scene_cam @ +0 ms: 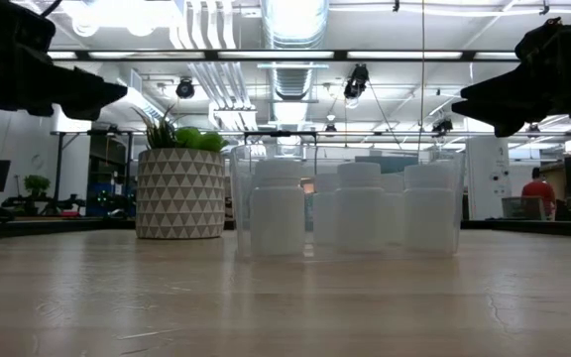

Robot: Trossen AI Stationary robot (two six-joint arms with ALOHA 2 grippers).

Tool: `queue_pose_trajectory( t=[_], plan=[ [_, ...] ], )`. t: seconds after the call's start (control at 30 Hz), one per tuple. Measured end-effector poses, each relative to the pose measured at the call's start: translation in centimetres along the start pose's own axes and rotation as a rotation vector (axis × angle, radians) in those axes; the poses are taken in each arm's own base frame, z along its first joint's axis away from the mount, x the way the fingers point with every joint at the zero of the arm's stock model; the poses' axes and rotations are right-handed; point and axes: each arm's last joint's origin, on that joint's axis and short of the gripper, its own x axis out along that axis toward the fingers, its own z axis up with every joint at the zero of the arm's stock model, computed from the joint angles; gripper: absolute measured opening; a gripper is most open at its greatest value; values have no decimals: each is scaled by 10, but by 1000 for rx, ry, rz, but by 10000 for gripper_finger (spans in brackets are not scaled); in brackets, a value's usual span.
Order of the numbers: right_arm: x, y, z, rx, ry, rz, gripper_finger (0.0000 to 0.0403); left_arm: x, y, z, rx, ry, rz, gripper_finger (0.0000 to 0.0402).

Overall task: Pick and place pill bottles into a basket
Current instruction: Return to Home Position

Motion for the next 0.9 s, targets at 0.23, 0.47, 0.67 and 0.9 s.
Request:
queue_pose_trajectory(
  t=[0.23,0.47,0.67,0.9],
  plan=[
    [0,0,0,0,0,0,215,4,-2,-5,-12,65,-8,207],
    [0,0,0,0,0,1,215,4,-1,-4,-20,47,-2,207],
    [0,0,0,0,0,1,215,4,-1,-4,-23,45,-3,207],
    [0,0,0,0,0,0,215,4,-1,-3,-21,41,-2,207]
  ],
)
